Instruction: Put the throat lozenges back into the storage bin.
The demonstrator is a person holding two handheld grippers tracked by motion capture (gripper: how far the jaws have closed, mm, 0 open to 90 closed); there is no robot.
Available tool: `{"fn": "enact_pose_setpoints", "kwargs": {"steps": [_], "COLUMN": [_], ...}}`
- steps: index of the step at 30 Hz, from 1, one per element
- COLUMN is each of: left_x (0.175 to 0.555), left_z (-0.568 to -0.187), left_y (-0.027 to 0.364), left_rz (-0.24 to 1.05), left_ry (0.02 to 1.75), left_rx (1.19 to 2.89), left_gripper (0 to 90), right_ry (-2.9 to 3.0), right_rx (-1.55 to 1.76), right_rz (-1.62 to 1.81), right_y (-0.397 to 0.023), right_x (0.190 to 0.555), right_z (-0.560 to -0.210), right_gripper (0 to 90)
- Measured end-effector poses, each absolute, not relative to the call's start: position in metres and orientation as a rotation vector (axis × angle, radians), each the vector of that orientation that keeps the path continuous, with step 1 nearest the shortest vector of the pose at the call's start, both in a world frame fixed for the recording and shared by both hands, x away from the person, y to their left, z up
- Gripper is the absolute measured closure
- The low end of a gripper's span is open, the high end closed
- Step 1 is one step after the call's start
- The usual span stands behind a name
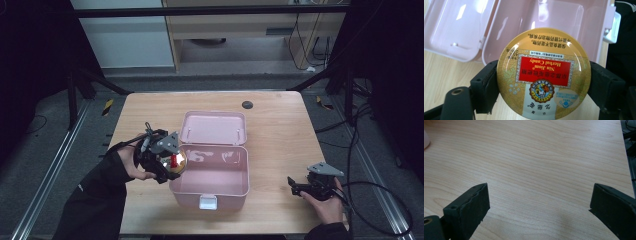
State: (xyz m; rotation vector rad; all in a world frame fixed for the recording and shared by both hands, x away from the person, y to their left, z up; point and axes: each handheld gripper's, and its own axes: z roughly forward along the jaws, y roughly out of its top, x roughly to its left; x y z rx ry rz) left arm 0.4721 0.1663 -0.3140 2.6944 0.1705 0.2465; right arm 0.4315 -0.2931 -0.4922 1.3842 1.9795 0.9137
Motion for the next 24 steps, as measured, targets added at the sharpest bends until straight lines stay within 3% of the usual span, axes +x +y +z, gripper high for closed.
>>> {"fn": "enact_pose_setpoints", "kwargs": {"steps": [24], "left_x": [0.484], "left_z": [-0.336], "left_y": [0.136], "left_rz": [0.210], "left_ry": [0.095], "left_rx": [2.748], "left_gripper": [19.6], "right_ry": [1.990], "right_rx": [1.376], "right_rz": [0.906], "right_y": [-0.292], "right_x": [0.432], "right_z": [-0.493], "right_gripper": [2.9]}}
